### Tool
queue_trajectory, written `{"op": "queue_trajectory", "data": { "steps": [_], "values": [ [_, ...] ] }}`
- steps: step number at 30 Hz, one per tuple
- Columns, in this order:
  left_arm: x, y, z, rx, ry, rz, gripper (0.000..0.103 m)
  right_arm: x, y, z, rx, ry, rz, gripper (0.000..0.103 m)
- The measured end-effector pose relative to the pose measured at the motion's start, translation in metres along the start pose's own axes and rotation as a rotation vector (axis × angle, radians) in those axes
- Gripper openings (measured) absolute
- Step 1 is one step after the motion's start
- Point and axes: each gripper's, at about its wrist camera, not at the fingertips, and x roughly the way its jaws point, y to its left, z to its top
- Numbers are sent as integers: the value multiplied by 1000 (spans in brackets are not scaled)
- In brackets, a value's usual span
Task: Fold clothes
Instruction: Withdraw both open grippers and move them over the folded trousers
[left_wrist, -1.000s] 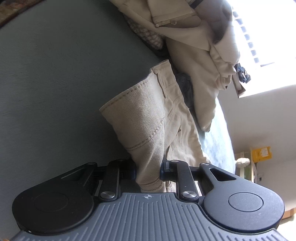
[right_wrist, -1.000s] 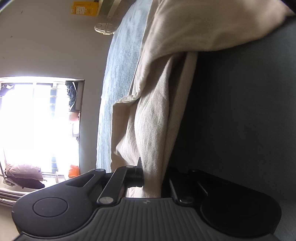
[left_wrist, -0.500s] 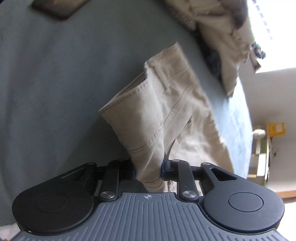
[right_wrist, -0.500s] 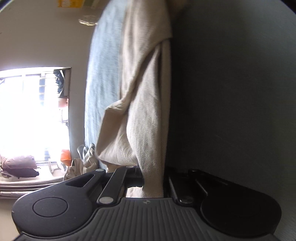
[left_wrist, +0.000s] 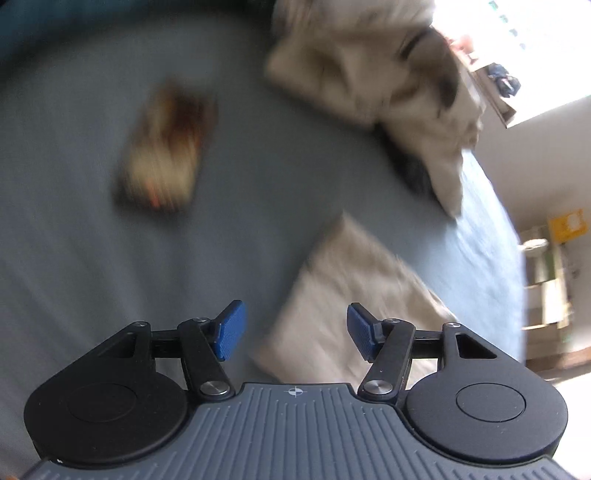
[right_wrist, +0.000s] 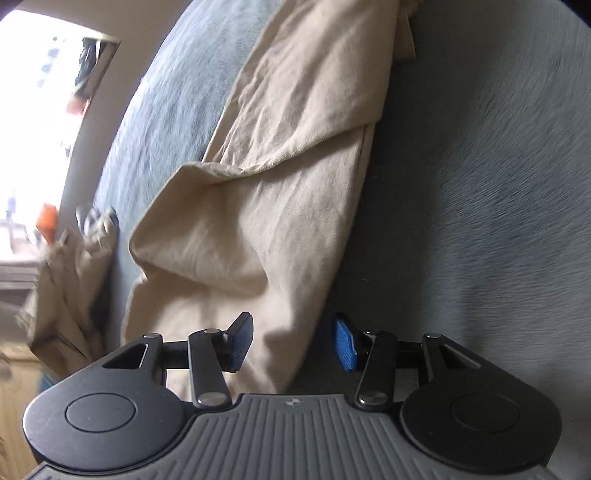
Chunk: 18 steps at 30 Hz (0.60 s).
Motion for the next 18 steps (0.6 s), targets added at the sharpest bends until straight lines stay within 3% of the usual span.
{"op": "queue_trajectory", "data": {
  "steps": [2, 6, 9, 13, 18],
  "values": [
    [-2, -8, 7, 140, -67, 89, 65, -15, 8, -29, -101, -27, -44, 50],
    [25, -25, -20, 356, -71, 121, 66, -34, 38, -61, -413, -97, -88, 50],
    [59, -33, -40, 369, -17, 39, 65, -19, 99, -80, -682, -110, -34, 50],
    [85, -33, -58, 309, 18, -36, 65, 13, 175, -105, -1014, -70, 71, 50],
    [99, -35, -63, 338, 25, -43, 65, 63, 265, -155, -1388, -21, 142, 50]
  ]
}}
